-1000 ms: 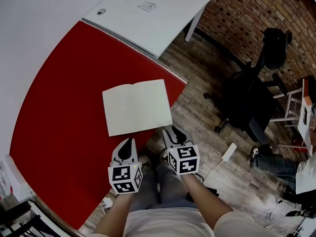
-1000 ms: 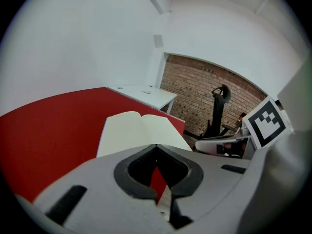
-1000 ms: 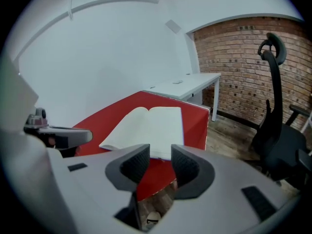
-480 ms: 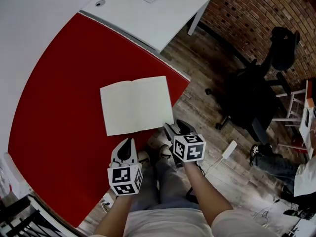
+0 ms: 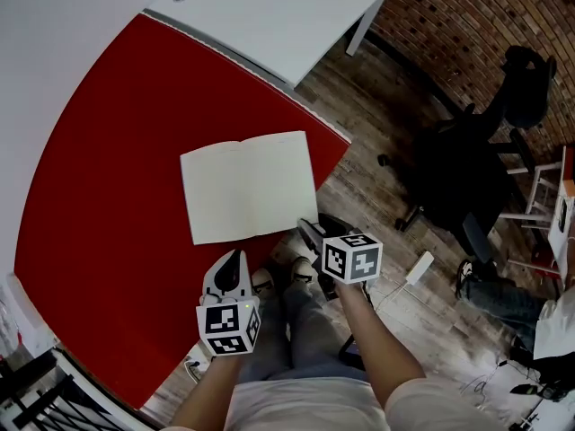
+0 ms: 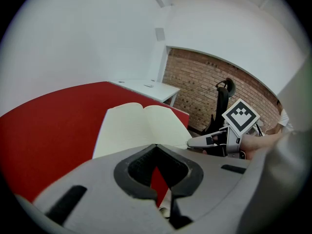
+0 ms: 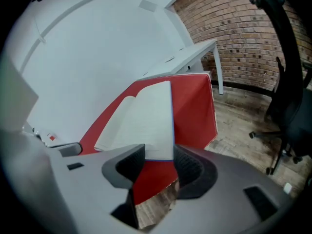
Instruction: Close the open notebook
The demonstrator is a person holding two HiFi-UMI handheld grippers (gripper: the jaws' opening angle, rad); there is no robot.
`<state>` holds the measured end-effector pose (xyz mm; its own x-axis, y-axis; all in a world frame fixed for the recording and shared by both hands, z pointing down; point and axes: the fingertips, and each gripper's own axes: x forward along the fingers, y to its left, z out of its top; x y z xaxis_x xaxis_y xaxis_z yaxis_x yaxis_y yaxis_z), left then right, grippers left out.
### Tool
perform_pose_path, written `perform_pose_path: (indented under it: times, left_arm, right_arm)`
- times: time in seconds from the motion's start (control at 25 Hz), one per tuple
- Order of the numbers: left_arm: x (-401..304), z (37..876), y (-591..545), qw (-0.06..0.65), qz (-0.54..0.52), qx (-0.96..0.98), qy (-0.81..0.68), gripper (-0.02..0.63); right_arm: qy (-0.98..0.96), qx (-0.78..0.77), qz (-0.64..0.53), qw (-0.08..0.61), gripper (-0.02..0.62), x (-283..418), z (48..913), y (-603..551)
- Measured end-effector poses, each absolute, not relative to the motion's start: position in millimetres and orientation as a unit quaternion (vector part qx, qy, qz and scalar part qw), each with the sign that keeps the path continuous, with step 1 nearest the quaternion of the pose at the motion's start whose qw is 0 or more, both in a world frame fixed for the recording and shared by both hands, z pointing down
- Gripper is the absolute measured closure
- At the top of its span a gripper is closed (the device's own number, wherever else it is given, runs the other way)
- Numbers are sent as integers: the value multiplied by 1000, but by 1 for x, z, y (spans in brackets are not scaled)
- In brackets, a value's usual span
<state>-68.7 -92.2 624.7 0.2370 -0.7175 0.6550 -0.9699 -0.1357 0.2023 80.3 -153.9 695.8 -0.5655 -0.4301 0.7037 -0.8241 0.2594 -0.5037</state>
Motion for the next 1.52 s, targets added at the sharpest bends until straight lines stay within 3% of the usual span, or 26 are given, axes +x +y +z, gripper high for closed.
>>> perform_pose_path:
  times: [0.2, 0.4, 1.08, 1.52]
  left_arm:
    - [-67, 623, -95, 304, 207, 724, -583, 612]
    - [-68, 623, -93, 305, 205, 723, -585, 612]
    - [-86, 602, -86, 297, 183, 718, -603, 612]
    - [-126, 584, -72, 293, 157, 703, -628, 612]
  right_arm:
    - [-758, 439, 423, 233, 506, 91, 688, -157]
    - [-759, 453, 410, 224, 562, 93, 677, -158]
    - [-791, 462, 331, 226, 574, 73, 605, -158]
    - [-826, 434, 268, 240, 574, 11, 554, -142]
